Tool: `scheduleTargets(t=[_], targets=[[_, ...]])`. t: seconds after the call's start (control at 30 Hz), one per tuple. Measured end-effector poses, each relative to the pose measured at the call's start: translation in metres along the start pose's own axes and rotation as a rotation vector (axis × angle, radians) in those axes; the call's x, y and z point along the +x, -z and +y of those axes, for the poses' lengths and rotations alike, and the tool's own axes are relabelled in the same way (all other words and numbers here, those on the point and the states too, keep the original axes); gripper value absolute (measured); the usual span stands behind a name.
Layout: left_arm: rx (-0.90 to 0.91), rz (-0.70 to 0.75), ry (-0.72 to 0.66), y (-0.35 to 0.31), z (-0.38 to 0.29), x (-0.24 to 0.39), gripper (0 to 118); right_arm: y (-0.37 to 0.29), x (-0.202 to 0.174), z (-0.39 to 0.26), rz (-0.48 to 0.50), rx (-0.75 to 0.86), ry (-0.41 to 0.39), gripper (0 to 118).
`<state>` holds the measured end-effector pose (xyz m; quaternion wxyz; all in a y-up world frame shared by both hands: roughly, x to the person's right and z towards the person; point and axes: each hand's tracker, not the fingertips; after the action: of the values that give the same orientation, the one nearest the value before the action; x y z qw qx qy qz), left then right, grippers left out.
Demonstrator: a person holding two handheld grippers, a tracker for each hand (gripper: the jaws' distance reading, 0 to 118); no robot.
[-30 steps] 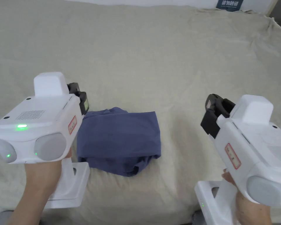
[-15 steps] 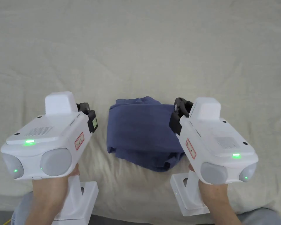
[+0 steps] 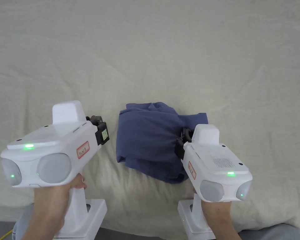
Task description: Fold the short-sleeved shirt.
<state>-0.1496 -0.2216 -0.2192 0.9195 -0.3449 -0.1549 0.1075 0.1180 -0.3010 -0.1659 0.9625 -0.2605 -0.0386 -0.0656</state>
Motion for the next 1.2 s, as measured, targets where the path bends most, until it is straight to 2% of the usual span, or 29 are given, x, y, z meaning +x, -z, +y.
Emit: scheduleTargets(t=[0.07, 0.1, 0.13, 0.2, 0.27, 0.47, 0.8, 0.9, 1.0, 1.13, 1.17, 1.2], targets=[[-0.062, -0.065, -0.05, 0.006, 0.011, -0.007, 51, 0.0, 0.001, 0.001, 0.005, -0.001, 0.007, 0], [-0.096, -0.084, -0.064, 0.01, 0.016, -0.01, 77, 0.0, 0.001, 0.001, 0.007, -0.003, 0.007, 0], [-0.133, -0.109, -0.076, 0.014, 0.022, -0.012, 90, 0.0, 0.002, 0.002, 0.009, -0.006, 0.007, 0], [-0.229, -0.197, -0.073, 0.022, 0.034, -0.018, 106, 0.0, 0.002, 0.003, 0.012, -0.01, 0.005, 0], [-0.305, -0.283, -0.102, 0.028, 0.046, -0.023, 110, 0.0, 0.002, 0.003, 0.015, -0.012, -0.002, 0], [-0.518, -0.525, -0.192, 0.07, 0.065, -0.047, 110, -0.001, 0.002, 0.004, 0.018, -0.013, -0.004, 0], [-0.737, -0.569, -0.122, 0.116, 0.05, -0.034, 110, 0.0, 0.001, 0.004, 0.016, -0.012, -0.011, 0], [-0.737, -0.596, -0.138, 0.123, 0.044, -0.028, 112, -0.001, 0.001, 0.004, 0.016, -0.013, -0.01, 0], [-0.725, -0.638, -0.187, 0.127, 0.04, -0.024, 118, -0.001, 0.001, 0.004, 0.018, -0.013, -0.012, 0], [-0.703, -0.655, -0.233, 0.13, 0.035, -0.02, 118, -0.001, 0.0, 0.005, 0.016, -0.015, -0.021, 0], [-0.697, -0.66, -0.232, 0.129, 0.034, -0.019, 117, -0.001, 0.0, 0.005, 0.016, -0.016, -0.02, 0], [-0.696, -0.656, -0.224, 0.128, 0.035, -0.018, 106, -0.001, 0.0, 0.005, 0.016, -0.016, -0.02, 0]])
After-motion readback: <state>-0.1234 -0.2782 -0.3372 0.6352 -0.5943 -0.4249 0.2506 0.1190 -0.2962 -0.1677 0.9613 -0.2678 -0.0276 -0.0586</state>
